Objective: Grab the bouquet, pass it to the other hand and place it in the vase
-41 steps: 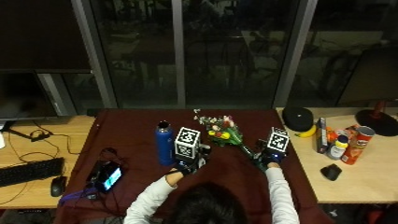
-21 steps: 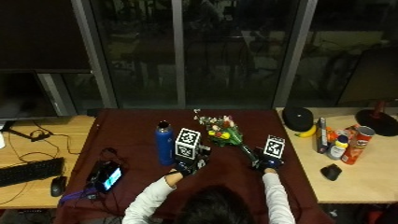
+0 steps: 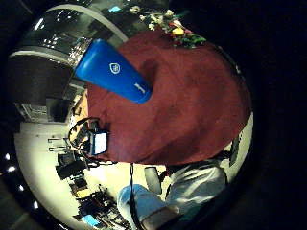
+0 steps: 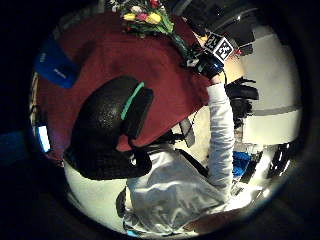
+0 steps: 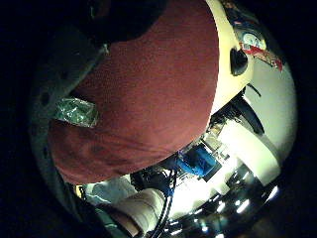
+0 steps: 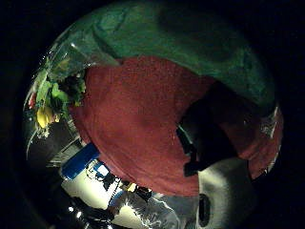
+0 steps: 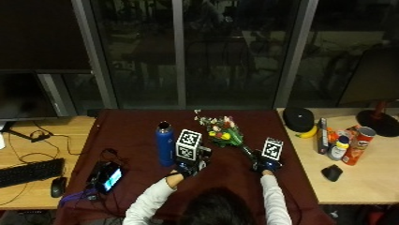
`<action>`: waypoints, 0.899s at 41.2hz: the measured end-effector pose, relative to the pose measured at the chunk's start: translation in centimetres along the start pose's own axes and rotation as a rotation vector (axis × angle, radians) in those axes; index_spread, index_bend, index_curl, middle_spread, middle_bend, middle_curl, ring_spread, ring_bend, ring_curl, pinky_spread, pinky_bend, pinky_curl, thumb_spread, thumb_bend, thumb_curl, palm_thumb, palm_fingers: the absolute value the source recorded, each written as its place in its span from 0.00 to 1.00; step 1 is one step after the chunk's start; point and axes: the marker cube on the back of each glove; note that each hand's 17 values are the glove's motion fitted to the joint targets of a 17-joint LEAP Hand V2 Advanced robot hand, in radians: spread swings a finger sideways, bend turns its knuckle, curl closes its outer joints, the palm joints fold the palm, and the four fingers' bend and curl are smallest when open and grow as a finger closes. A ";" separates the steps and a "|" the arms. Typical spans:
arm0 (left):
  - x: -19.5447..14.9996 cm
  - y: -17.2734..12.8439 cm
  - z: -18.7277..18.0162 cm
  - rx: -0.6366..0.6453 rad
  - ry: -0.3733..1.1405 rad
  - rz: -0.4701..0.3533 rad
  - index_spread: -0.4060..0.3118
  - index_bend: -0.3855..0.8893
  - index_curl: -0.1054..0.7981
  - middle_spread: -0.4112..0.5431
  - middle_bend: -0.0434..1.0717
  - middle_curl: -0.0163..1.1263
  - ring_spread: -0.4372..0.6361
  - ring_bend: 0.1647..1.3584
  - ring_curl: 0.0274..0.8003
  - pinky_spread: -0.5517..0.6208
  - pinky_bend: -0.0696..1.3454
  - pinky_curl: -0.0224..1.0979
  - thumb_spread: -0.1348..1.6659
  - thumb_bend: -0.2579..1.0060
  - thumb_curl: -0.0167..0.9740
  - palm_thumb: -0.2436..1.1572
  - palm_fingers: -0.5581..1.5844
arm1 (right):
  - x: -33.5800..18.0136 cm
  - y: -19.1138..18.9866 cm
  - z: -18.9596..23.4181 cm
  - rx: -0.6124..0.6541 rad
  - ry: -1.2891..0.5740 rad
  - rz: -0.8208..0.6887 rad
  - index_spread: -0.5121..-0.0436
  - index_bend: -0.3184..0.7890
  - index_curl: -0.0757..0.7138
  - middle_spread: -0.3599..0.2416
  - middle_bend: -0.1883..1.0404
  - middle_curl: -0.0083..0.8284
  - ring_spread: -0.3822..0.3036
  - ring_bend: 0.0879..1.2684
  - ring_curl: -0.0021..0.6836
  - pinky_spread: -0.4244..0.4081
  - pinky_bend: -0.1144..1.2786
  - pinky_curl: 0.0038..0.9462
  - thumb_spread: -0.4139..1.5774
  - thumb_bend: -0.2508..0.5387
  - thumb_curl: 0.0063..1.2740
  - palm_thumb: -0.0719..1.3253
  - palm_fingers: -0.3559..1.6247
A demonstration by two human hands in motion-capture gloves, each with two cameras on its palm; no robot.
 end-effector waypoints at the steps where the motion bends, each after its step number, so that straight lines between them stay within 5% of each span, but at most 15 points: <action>1: 0.0 0.0 0.0 0.002 -0.001 0.000 0.58 0.42 0.48 0.64 0.19 0.27 0.68 0.33 0.34 0.75 0.26 0.33 0.70 0.19 0.30 0.36 0.41 | -0.1 -0.1 -0.1 0.018 -0.010 0.005 0.61 0.41 0.24 0.58 0.39 0.50 0.54 0.46 0.51 0.74 0.67 0.37 0.72 0.29 0.30 0.53 0.37; 6: 0.0 0.2 -0.3 0.002 0.002 -0.003 0.58 0.42 0.48 0.64 0.19 0.27 0.68 0.33 0.34 0.75 0.26 0.33 0.70 0.19 0.30 0.36 0.41 | -0.1 -0.1 -0.3 0.095 -0.051 0.082 0.55 0.62 0.36 0.52 0.39 0.50 0.44 0.42 0.48 0.60 0.54 0.30 0.71 0.36 0.31 0.63 0.56; 12: -0.3 0.0 0.1 -0.011 -0.004 -0.010 0.58 0.42 0.48 0.64 0.19 0.27 0.68 0.32 0.35 0.75 0.26 0.33 0.70 0.19 0.30 0.36 0.41 | -0.4 0.1 -1.2 0.175 -0.090 0.076 0.58 0.73 0.49 0.47 0.33 0.50 0.38 0.35 0.49 0.47 0.48 0.31 0.72 0.42 0.32 0.73 0.62; 17: -0.3 0.2 0.1 -0.022 0.000 -0.007 0.58 0.42 0.48 0.64 0.19 0.27 0.68 0.32 0.35 0.75 0.26 0.33 0.70 0.19 0.30 0.36 0.41 | 0.1 0.0 -1.1 0.174 -0.099 0.135 0.61 0.63 0.51 0.43 0.39 0.52 0.34 0.34 0.49 0.39 0.45 0.30 0.71 0.41 0.35 0.76 0.71; 24: -0.8 -0.1 1.0 -0.034 -0.001 -0.017 0.58 0.43 0.48 0.64 0.19 0.27 0.68 0.32 0.35 0.75 0.26 0.33 0.70 0.19 0.30 0.36 0.41 | 0.0 0.8 1.2 0.082 -0.136 0.095 0.60 0.41 0.50 0.30 0.49 0.60 0.25 0.49 0.63 0.24 0.50 0.37 0.62 0.34 0.39 0.78 0.84; 27: -0.9 -0.2 1.0 -0.050 0.006 -0.016 0.58 0.43 0.48 0.64 0.19 0.27 0.68 0.32 0.35 0.75 0.26 0.33 0.70 0.19 0.30 0.36 0.41 | 0.4 1.2 1.9 0.142 -0.109 0.131 0.59 0.42 0.50 0.29 0.55 0.64 0.24 0.55 0.67 0.23 0.54 0.40 0.59 0.34 0.41 0.80 0.90; 31: -1.1 -0.4 1.4 -0.071 0.026 -0.013 0.57 0.43 0.48 0.63 0.19 0.27 0.68 0.32 0.35 0.75 0.26 0.33 0.70 0.19 0.30 0.36 0.41 | -1.5 0.5 1.7 0.279 -0.287 -0.085 0.59 0.47 0.54 0.28 0.64 0.69 0.24 0.60 0.71 0.21 0.55 0.43 0.61 0.32 0.42 0.81 0.93; 32: -1.1 -0.4 1.3 -0.074 0.032 -0.010 0.57 0.43 0.48 0.63 0.19 0.27 0.68 0.32 0.35 0.75 0.26 0.33 0.70 0.19 0.30 0.36 0.41 | -1.8 0.4 1.7 0.292 -0.317 -0.119 0.59 0.57 0.59 0.28 0.66 0.70 0.24 0.61 0.72 0.22 0.53 0.42 0.64 0.26 0.39 0.76 0.97; 37: -0.9 -0.4 1.1 -0.058 0.067 0.008 0.57 0.43 0.48 0.63 0.19 0.27 0.68 0.32 0.35 0.75 0.26 0.33 0.70 0.19 0.30 0.36 0.41 | -2.6 0.6 0.6 0.393 -0.454 -0.179 0.60 0.66 0.65 0.29 0.72 0.73 0.25 0.66 0.76 0.22 0.55 0.46 0.67 0.29 0.37 0.75 0.95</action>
